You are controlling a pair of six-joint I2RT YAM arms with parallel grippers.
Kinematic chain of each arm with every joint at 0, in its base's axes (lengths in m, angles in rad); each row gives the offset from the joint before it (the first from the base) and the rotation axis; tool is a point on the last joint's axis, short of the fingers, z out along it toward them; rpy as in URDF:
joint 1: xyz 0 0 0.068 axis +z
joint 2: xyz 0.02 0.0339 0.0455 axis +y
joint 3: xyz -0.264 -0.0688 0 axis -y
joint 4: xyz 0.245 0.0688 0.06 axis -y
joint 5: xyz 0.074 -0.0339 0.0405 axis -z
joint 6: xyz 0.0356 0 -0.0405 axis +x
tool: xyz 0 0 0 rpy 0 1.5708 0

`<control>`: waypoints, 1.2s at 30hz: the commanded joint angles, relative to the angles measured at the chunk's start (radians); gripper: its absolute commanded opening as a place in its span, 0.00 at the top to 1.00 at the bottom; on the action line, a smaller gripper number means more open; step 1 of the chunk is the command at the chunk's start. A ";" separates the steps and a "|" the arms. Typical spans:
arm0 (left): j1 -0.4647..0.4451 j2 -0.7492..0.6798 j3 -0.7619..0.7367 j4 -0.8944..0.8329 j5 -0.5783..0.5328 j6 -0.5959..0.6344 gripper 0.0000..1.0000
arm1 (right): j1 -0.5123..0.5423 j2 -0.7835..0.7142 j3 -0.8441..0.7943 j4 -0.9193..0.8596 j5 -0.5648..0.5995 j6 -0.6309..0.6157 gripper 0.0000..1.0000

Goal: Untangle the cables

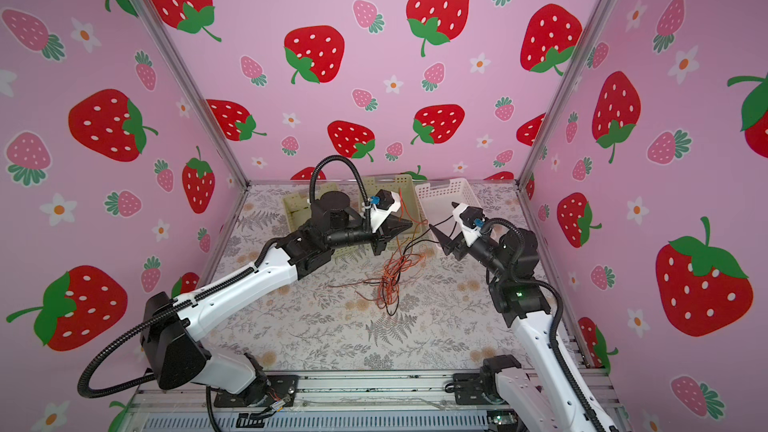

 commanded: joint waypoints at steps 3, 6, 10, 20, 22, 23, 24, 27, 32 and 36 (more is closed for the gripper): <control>0.002 -0.035 0.073 -0.007 -0.031 0.007 1.00 | 0.005 -0.044 -0.140 0.108 -0.180 0.066 0.28; 0.002 -0.029 0.097 -0.006 -0.049 -0.009 1.00 | 0.025 -0.068 -0.236 0.222 -0.172 0.133 0.30; 0.002 -0.025 0.120 0.008 -0.070 -0.032 1.00 | 0.118 -0.061 -0.311 0.309 -0.083 0.143 0.32; 0.003 -0.035 0.145 -0.004 -0.140 -0.037 1.00 | 0.185 -0.111 -0.377 0.311 0.113 0.072 0.26; 0.002 -0.031 0.150 -0.002 -0.138 -0.040 1.00 | 0.200 -0.064 -0.372 0.324 0.032 0.081 0.35; 0.002 -0.028 0.153 -0.002 -0.143 -0.041 1.00 | 0.221 -0.040 -0.372 0.338 0.031 0.082 0.42; 0.001 -0.026 0.155 0.001 -0.147 -0.045 1.00 | 0.250 -0.023 -0.378 0.368 0.052 0.086 0.45; 0.001 -0.017 0.158 0.008 -0.144 -0.043 1.00 | 0.339 0.004 -0.419 0.509 0.134 0.089 0.44; 0.000 -0.007 0.168 -0.010 -0.116 -0.035 1.00 | 0.488 0.058 -0.380 0.483 0.305 -0.174 0.40; -0.001 -0.010 0.169 -0.052 -0.118 -0.022 1.00 | 0.533 0.063 -0.376 0.525 0.316 -0.408 0.40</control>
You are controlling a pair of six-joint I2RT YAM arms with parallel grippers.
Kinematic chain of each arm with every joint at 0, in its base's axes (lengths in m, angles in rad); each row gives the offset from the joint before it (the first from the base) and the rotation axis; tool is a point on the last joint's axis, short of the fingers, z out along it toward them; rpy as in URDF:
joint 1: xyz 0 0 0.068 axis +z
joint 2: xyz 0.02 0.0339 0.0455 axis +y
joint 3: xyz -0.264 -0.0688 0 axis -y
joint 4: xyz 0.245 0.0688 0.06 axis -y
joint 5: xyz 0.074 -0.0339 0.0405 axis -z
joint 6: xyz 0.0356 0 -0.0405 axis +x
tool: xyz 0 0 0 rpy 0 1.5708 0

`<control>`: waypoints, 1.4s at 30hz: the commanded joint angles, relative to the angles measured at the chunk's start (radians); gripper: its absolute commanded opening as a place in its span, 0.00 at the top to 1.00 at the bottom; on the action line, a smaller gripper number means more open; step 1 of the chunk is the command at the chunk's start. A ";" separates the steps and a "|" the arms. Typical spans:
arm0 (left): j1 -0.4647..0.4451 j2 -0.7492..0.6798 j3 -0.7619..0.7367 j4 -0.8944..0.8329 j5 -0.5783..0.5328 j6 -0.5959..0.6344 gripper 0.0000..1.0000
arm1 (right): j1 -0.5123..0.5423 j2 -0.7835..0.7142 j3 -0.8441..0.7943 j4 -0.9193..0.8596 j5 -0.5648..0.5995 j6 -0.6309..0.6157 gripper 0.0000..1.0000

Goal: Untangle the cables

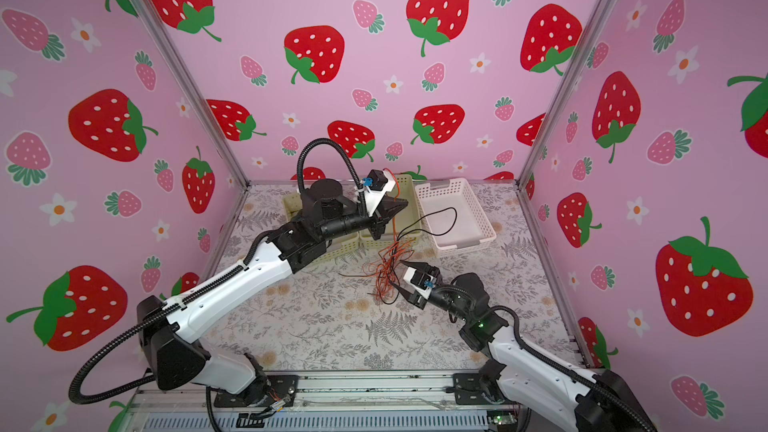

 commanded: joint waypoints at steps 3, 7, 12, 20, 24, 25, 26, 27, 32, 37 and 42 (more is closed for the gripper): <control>-0.002 -0.005 0.061 -0.033 0.015 0.014 1.00 | 0.042 0.012 0.070 0.005 0.074 -0.426 0.39; -0.001 -0.004 0.060 -0.049 0.020 0.010 1.00 | 0.049 0.087 0.161 -0.132 0.093 -0.633 0.38; -0.003 0.006 0.067 -0.078 0.024 0.013 1.00 | 0.058 0.182 0.253 -0.231 0.151 -0.807 0.36; -0.007 0.036 0.125 -0.159 0.043 0.040 1.00 | 0.059 0.278 0.375 -0.380 0.270 -0.926 0.42; -0.009 0.043 0.142 -0.176 0.045 0.054 1.00 | 0.063 0.317 0.403 -0.412 0.363 -0.917 0.68; -0.009 0.041 0.145 -0.179 0.040 0.059 1.00 | 0.062 0.316 0.397 -0.412 0.370 -0.910 0.73; -0.009 0.040 0.151 -0.183 0.033 0.064 1.00 | 0.064 0.310 0.389 -0.413 0.371 -0.899 0.81; -0.008 0.038 0.157 -0.187 0.026 0.071 1.00 | 0.064 0.301 0.381 -0.416 0.368 -0.879 0.90; 0.012 0.025 0.200 -0.191 0.015 0.074 1.00 | 0.064 0.245 0.307 -0.427 0.310 -0.752 1.00; 0.055 0.013 0.267 -0.194 0.013 0.071 1.00 | 0.064 0.193 0.186 -0.380 0.223 -0.629 1.00; 0.100 0.010 0.326 -0.176 0.017 0.070 1.00 | 0.064 0.212 0.112 -0.339 0.192 -0.545 1.00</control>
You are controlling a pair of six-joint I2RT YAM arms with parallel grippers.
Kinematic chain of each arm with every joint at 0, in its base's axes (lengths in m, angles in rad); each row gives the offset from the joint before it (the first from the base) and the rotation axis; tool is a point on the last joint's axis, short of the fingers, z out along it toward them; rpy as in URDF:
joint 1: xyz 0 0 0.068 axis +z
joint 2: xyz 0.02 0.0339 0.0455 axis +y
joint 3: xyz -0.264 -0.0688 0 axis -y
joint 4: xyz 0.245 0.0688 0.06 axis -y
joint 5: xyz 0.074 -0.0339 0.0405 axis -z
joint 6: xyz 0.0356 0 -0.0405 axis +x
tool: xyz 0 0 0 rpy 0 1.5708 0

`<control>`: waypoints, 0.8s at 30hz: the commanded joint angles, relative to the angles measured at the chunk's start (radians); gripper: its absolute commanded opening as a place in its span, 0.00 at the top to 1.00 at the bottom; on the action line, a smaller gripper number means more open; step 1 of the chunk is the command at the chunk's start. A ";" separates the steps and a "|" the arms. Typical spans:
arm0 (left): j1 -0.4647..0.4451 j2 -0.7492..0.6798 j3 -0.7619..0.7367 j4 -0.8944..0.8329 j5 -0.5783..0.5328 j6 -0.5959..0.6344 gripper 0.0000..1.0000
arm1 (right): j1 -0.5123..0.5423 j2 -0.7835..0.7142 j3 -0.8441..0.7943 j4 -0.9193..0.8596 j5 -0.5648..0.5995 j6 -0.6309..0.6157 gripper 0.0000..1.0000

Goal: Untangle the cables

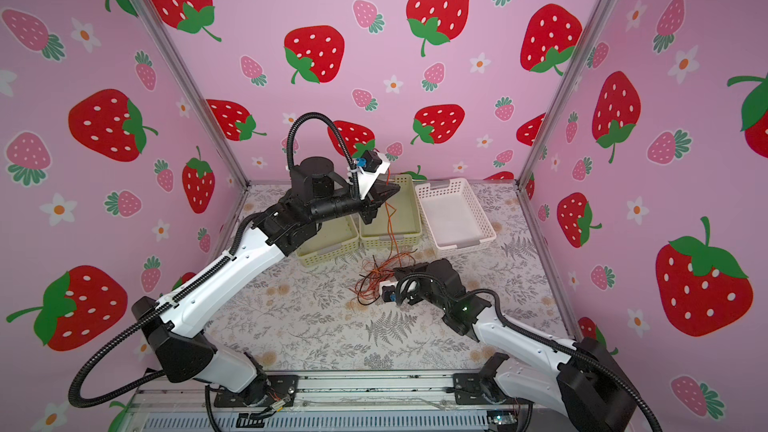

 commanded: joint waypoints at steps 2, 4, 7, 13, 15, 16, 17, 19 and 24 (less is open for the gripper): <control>0.037 -0.033 0.113 0.056 -0.007 0.022 1.00 | 0.003 0.030 -0.060 0.020 -0.071 0.111 1.00; 0.057 -0.035 0.148 0.065 -0.010 0.020 1.00 | 0.003 0.055 -0.077 0.024 -0.081 0.134 1.00; 0.091 -0.035 0.199 0.078 -0.009 0.020 1.00 | 0.003 0.090 -0.098 0.029 -0.090 0.157 1.00; 0.170 -0.003 0.337 0.083 -0.001 0.013 1.00 | -0.004 0.196 -0.084 -0.001 -0.036 0.161 1.00; 0.191 0.021 0.402 0.069 0.012 0.014 1.00 | -0.006 0.220 -0.070 -0.017 -0.036 0.158 1.00; 0.200 0.036 0.440 0.056 0.018 0.015 1.00 | -0.006 0.230 -0.066 -0.021 -0.035 0.160 1.00; 0.210 0.052 0.479 0.040 0.027 0.020 1.00 | -0.007 0.234 -0.063 -0.024 -0.036 0.153 1.00; 0.227 0.082 0.542 0.021 0.037 0.022 1.00 | -0.010 0.237 -0.065 -0.023 -0.035 0.157 1.00; 0.275 0.152 0.671 -0.033 0.054 0.029 1.00 | -0.016 0.236 -0.064 -0.012 -0.035 0.166 1.00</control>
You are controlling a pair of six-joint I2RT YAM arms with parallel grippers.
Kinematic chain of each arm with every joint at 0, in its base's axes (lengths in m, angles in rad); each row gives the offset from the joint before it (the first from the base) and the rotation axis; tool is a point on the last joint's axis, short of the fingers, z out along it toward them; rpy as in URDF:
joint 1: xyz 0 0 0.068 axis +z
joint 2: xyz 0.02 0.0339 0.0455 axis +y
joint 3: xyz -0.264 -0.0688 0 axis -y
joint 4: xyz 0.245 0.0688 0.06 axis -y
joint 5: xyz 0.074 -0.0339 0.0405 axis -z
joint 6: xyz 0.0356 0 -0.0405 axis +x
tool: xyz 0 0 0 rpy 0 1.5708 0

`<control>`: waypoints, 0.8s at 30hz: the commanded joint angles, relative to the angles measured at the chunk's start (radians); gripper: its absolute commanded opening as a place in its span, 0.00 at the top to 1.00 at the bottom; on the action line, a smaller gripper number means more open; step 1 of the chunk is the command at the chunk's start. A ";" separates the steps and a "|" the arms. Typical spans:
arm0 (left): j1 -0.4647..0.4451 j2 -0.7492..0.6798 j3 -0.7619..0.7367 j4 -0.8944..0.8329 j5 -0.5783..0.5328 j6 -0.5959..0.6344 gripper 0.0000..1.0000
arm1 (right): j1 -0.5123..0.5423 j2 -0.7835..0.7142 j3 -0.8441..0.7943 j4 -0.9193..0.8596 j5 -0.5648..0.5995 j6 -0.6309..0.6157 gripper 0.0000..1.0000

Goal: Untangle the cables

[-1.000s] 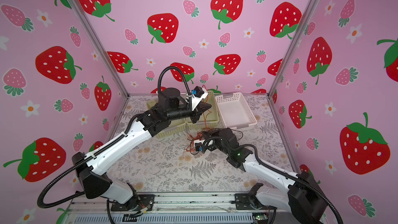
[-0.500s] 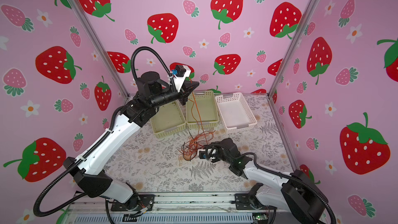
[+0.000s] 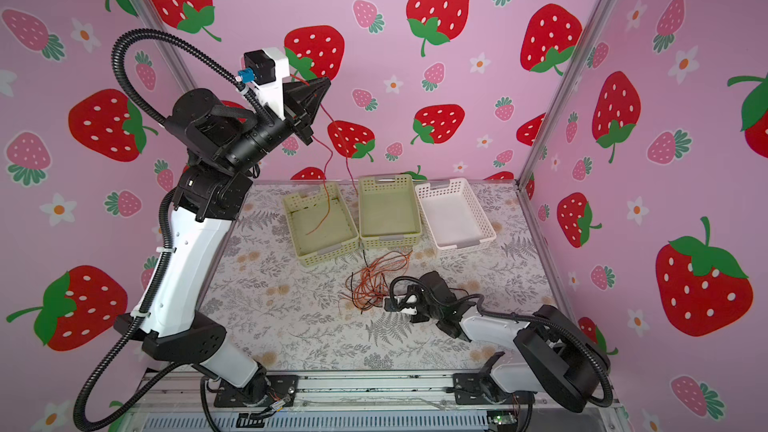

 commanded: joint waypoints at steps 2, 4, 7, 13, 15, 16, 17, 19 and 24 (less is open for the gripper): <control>0.058 0.056 0.068 -0.034 0.017 0.009 1.00 | -0.007 0.008 0.026 -0.031 -0.004 0.017 1.00; 0.094 0.080 0.085 -0.041 0.017 0.005 1.00 | -0.007 0.008 0.033 -0.039 -0.007 0.016 1.00; 0.151 0.109 0.087 -0.046 0.007 0.013 1.00 | -0.007 0.006 0.041 -0.051 -0.013 0.017 1.00; 0.223 0.148 0.058 -0.035 -0.007 0.032 1.00 | -0.007 -0.014 0.047 -0.066 -0.024 0.033 1.00; 0.236 0.161 0.053 -0.040 -0.022 0.054 1.00 | -0.007 -0.016 0.047 -0.068 -0.024 0.037 1.00; 0.243 0.168 0.051 -0.041 -0.025 0.058 1.00 | -0.007 -0.017 0.048 -0.072 -0.024 0.039 1.00; 0.249 0.175 0.046 -0.042 -0.028 0.058 1.00 | -0.007 -0.018 0.048 -0.072 -0.024 0.040 1.00; 0.260 0.185 0.037 -0.041 -0.030 0.061 1.00 | -0.007 -0.018 0.048 -0.075 -0.020 0.041 1.00; 0.282 0.194 0.000 -0.039 -0.030 0.055 1.00 | -0.007 -0.010 0.058 -0.083 -0.015 0.043 1.00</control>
